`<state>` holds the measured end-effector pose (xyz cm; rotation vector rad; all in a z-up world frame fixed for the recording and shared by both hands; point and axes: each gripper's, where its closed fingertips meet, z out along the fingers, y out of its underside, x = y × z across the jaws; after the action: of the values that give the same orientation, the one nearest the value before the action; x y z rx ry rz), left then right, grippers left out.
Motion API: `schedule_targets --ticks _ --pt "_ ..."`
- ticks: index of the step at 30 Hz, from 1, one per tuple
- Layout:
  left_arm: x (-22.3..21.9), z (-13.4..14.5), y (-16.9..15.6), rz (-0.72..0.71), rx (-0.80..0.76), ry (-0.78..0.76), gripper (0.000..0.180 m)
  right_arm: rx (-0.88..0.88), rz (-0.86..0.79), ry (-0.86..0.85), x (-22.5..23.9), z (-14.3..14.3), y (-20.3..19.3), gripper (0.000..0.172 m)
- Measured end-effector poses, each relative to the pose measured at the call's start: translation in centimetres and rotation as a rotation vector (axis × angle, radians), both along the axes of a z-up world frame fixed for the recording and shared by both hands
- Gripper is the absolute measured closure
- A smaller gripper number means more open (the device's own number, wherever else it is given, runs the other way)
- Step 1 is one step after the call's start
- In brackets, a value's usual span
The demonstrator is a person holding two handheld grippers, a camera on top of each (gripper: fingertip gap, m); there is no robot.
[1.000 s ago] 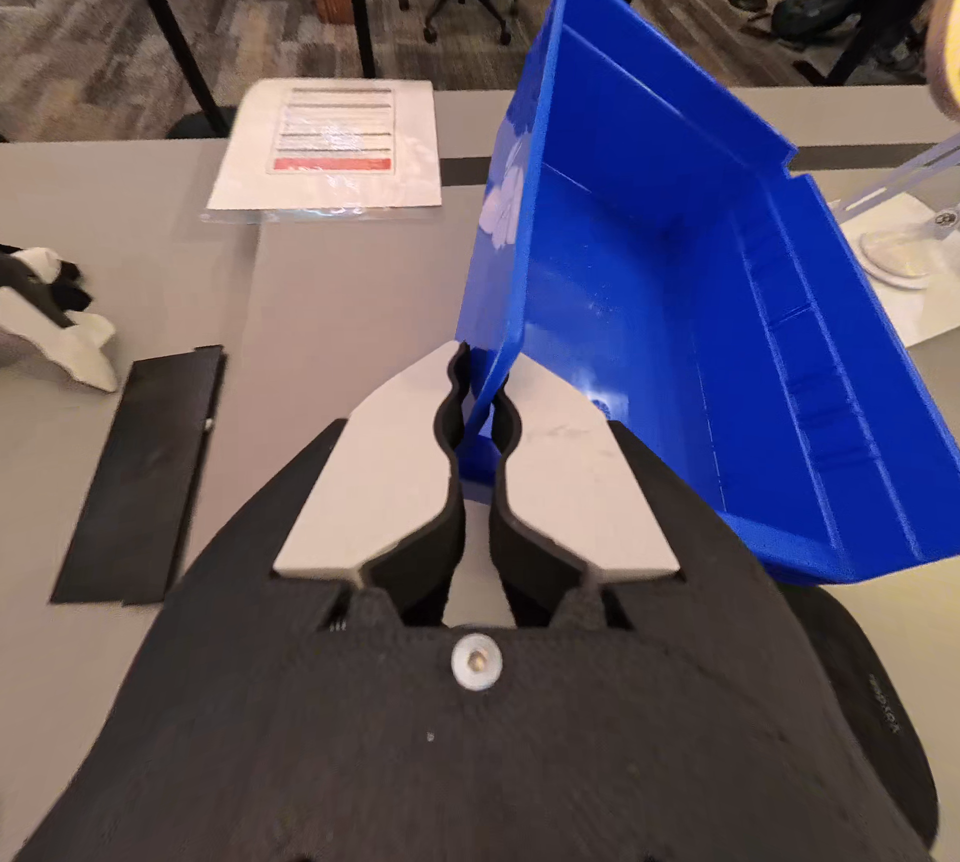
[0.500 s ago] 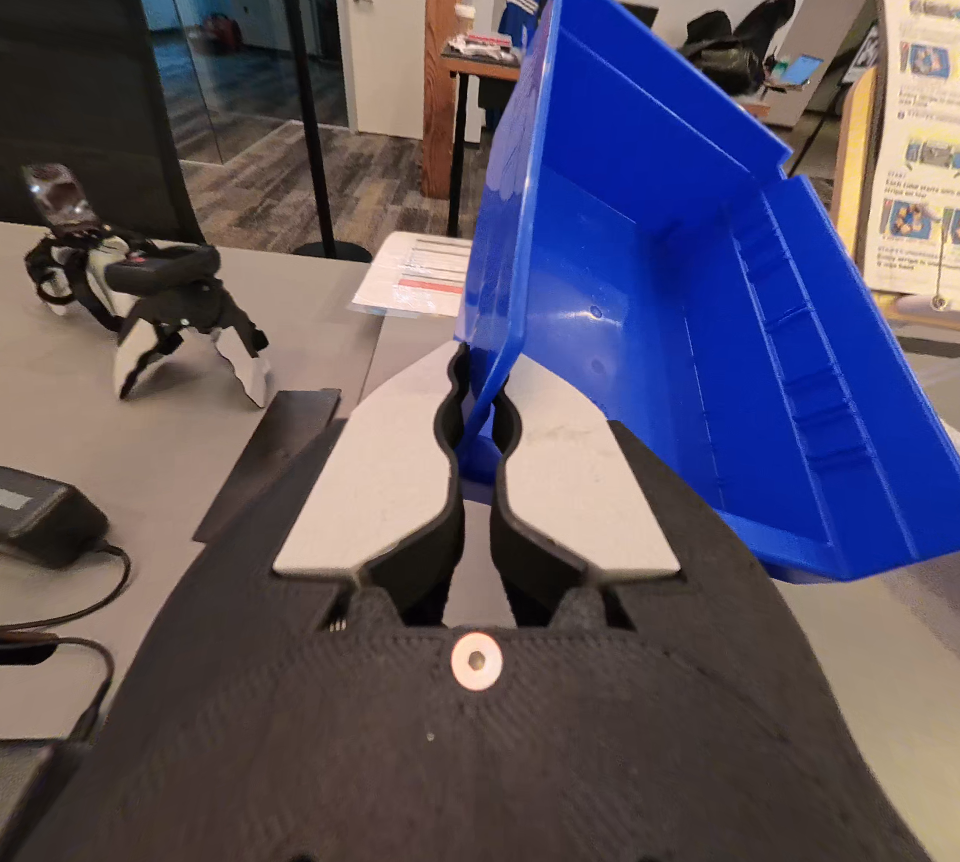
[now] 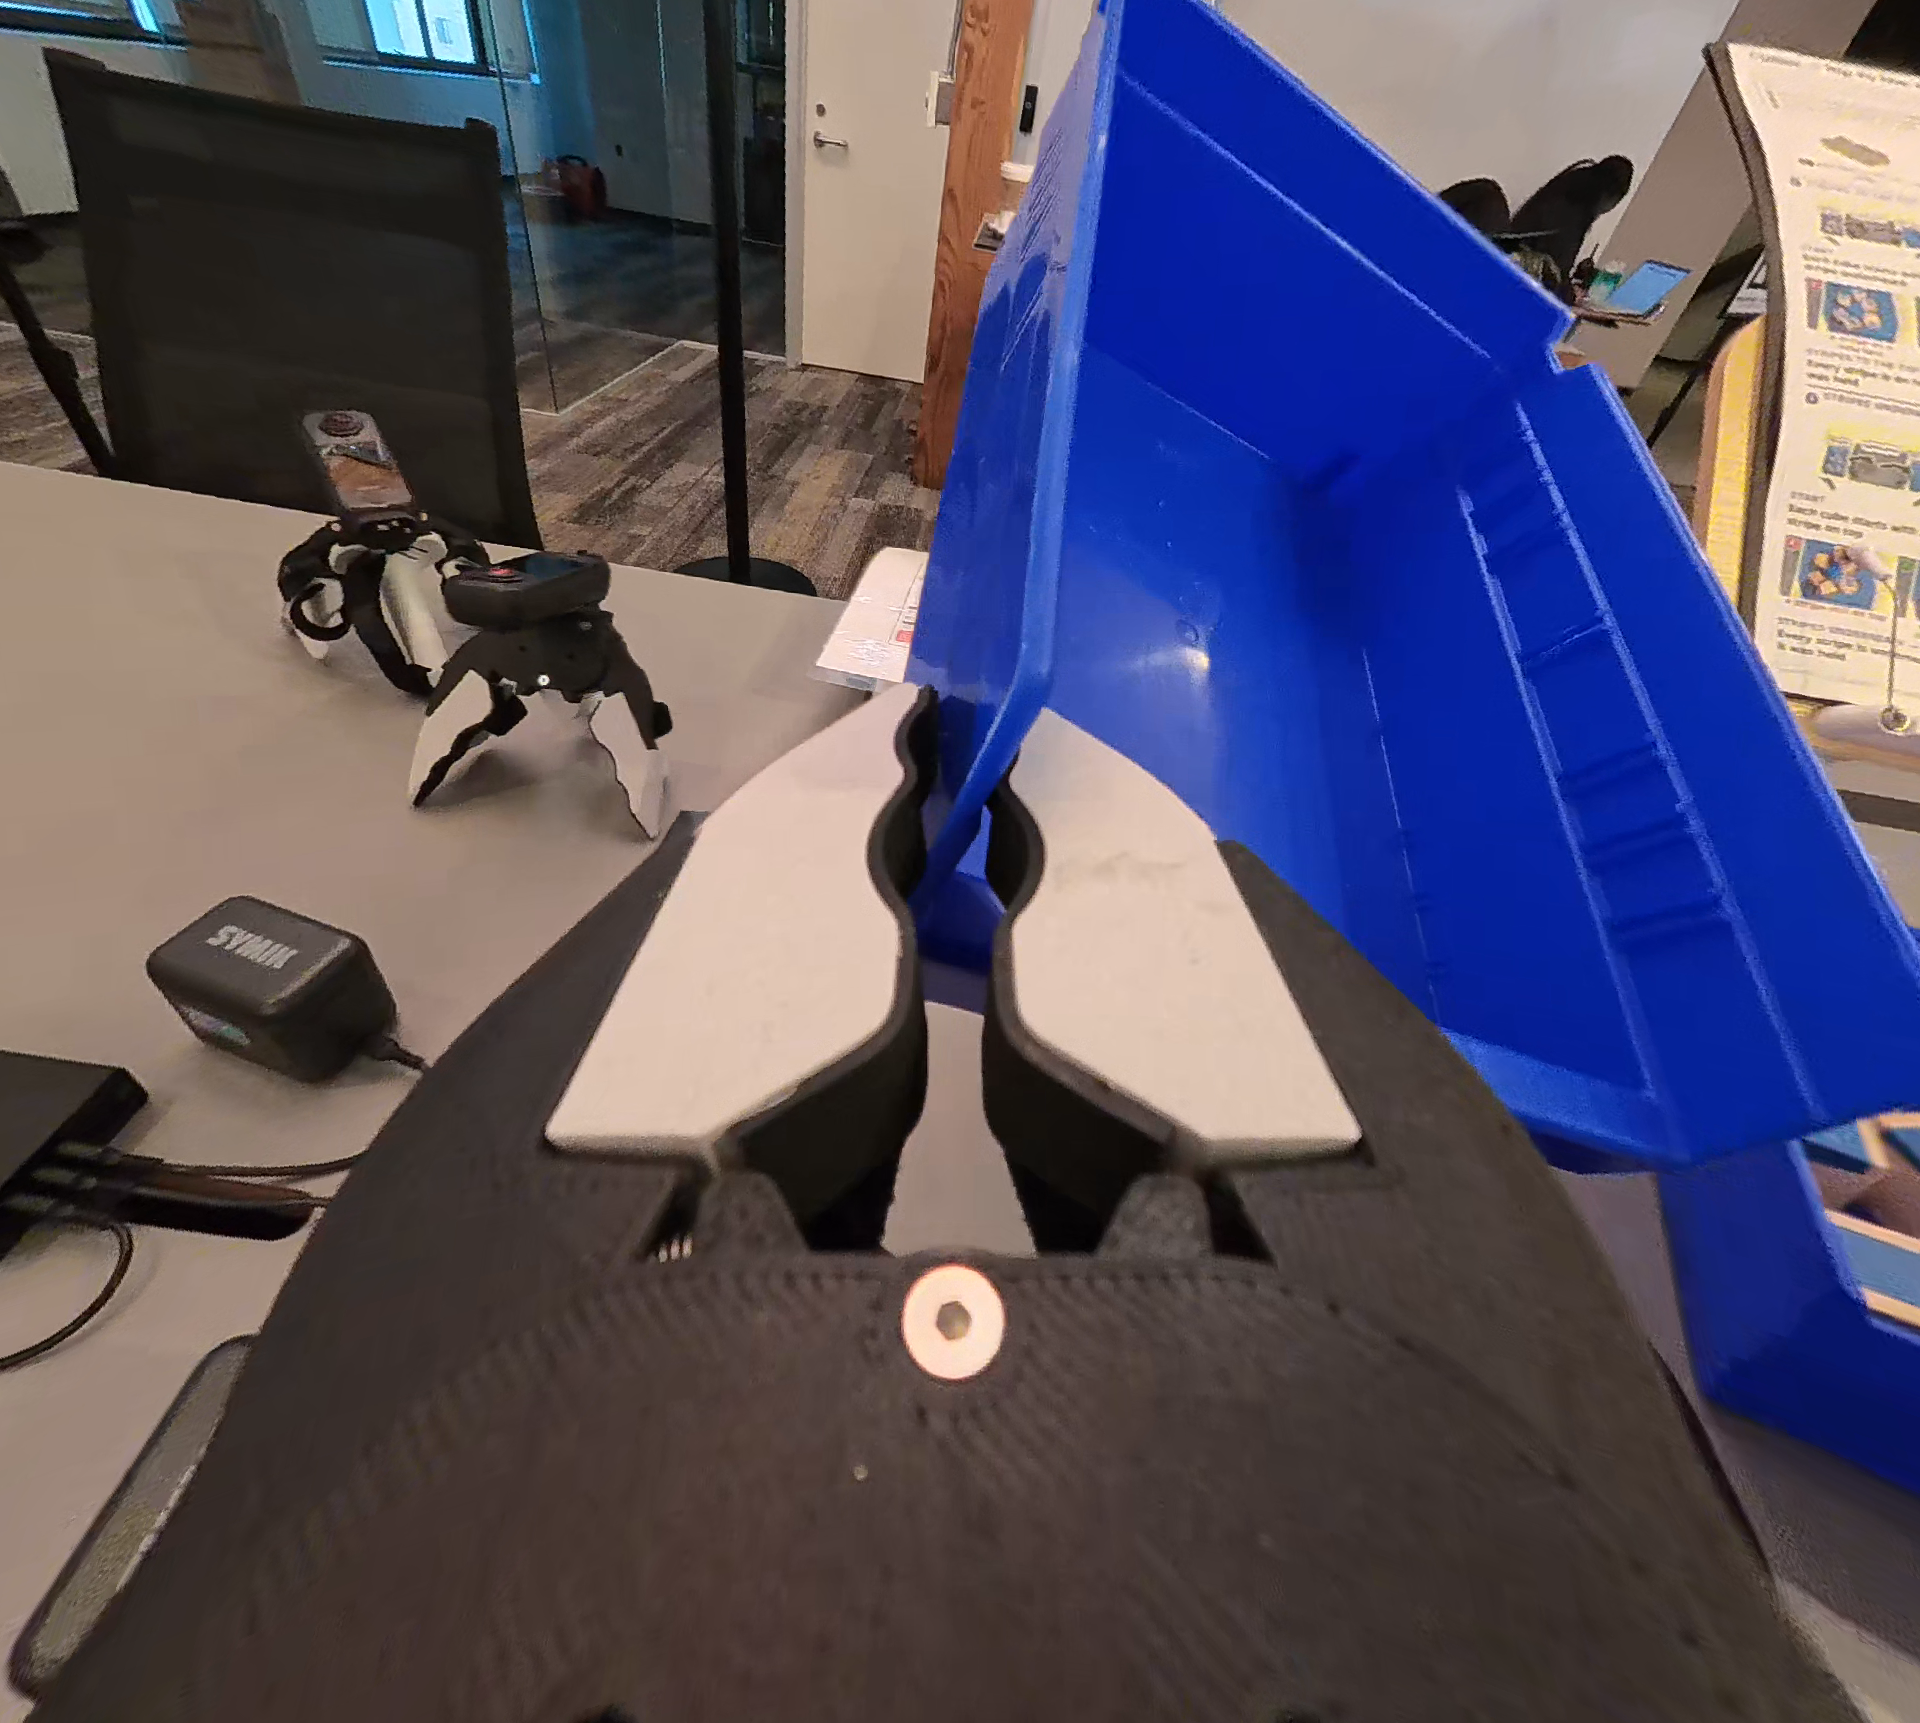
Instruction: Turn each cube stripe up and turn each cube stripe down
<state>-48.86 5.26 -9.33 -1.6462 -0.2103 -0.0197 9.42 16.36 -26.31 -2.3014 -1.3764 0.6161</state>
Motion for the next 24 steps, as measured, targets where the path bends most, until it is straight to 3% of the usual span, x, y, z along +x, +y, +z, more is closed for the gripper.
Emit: schedule_targets --ticks 5,11,13,16,18,21,24 --pt "-0.9 0.1 -0.3 -0.003 0.026 -0.023 0.173 0.001 -0.039 0.054 -4.2 -1.8 2.3 0.164" --pt "-1.2 -0.2 -0.1 -0.014 0.038 -0.044 0.173 -0.006 -0.063 0.163 -5.7 -2.8 3.2 0.162" --pt "-1.1 -0.2 -0.1 -0.016 0.037 -0.045 0.173 0.03 -0.031 0.192 -5.4 -1.7 3.1 0.146" --pt "-1.0 0.0 -0.2 -0.014 0.038 -0.038 0.173 0.23 0.189 0.215 -4.3 1.9 1.2 0.121" --pt "-1.0 0.3 -0.4 -0.009 0.042 -0.031 0.173 0.355 0.405 0.149 -3.6 3.0 -1.5 0.116" --pt "-0.8 0.8 -0.5 -0.003 0.052 -0.027 0.172 0.438 0.694 0.044 -3.3 2.6 -6.1 0.115" --pt "-0.5 1.2 -0.5 -0.002 0.062 -0.024 0.173 0.428 0.875 -0.086 -3.7 -0.2 -8.5 0.111"
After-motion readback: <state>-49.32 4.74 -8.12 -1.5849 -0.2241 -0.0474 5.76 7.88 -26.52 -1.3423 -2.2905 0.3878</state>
